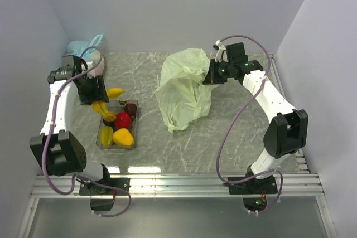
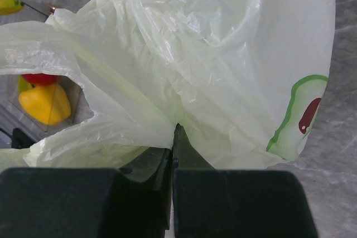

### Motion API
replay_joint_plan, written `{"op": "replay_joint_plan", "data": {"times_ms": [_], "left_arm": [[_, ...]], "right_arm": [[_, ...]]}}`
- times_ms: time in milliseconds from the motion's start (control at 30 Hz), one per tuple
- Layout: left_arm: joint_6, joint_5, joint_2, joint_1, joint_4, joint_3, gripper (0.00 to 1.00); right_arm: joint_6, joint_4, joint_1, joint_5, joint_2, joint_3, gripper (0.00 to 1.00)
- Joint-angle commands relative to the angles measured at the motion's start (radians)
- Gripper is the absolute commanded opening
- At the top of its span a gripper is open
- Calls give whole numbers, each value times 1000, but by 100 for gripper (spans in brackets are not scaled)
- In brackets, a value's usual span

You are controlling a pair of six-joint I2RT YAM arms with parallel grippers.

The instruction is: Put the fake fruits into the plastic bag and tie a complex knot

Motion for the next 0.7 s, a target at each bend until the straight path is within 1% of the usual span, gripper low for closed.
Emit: {"op": "replay_joint_plan", "data": {"times_ms": [0, 33, 67, 100, 133, 167, 200, 267, 300, 333, 367, 433, 467, 533, 567, 633, 667], "left_arm": [[70, 110, -96, -16, 12, 113, 3], [70, 118, -105, -32, 23, 130, 3], [108, 121, -110, -55, 32, 145, 3], [127, 135, -109, -106, 32, 185, 2], [128, 135, -107, -130, 32, 205, 2], [131, 173, -95, -173, 28, 225, 1], [131, 198, -90, -184, 26, 265, 1], [137, 238, -75, -253, 20, 296, 3], [140, 241, -69, -314, 17, 310, 3], [151, 246, -61, -344, 15, 329, 2], [153, 233, -50, -396, 18, 333, 2], [154, 224, -38, -437, 49, 327, 2], [153, 212, -18, -479, 63, 325, 2], [151, 166, 17, -523, 102, 336, 2], [151, 161, 63, -554, 112, 348, 1], [121, 117, 115, -577, 138, 392, 0], [105, 108, 175, -583, 139, 411, 0]], "right_arm": [[75, 36, 6, -65, 1, 62, 0], [90, 45, 6, -91, 4, 65, 0], [109, 51, 4, -105, 6, 70, 0], [142, 63, 4, -122, 6, 79, 0], [158, 69, 4, -122, 7, 87, 0], [175, 72, 3, -136, 9, 93, 0], [211, 75, 3, -144, 9, 99, 0], [247, 92, 4, -177, 14, 105, 0], [279, 95, 4, -190, 15, 105, 0], [293, 111, 4, -199, 17, 101, 0], [304, 117, 4, -214, 18, 99, 0], [322, 129, 4, -231, 21, 99, 0], [328, 134, 4, -242, 23, 98, 0], [342, 161, 4, -285, 18, 90, 0], [350, 175, 4, -302, 20, 84, 0], [371, 206, 3, -364, 20, 68, 0], [376, 212, 4, -383, 18, 62, 0]]}}
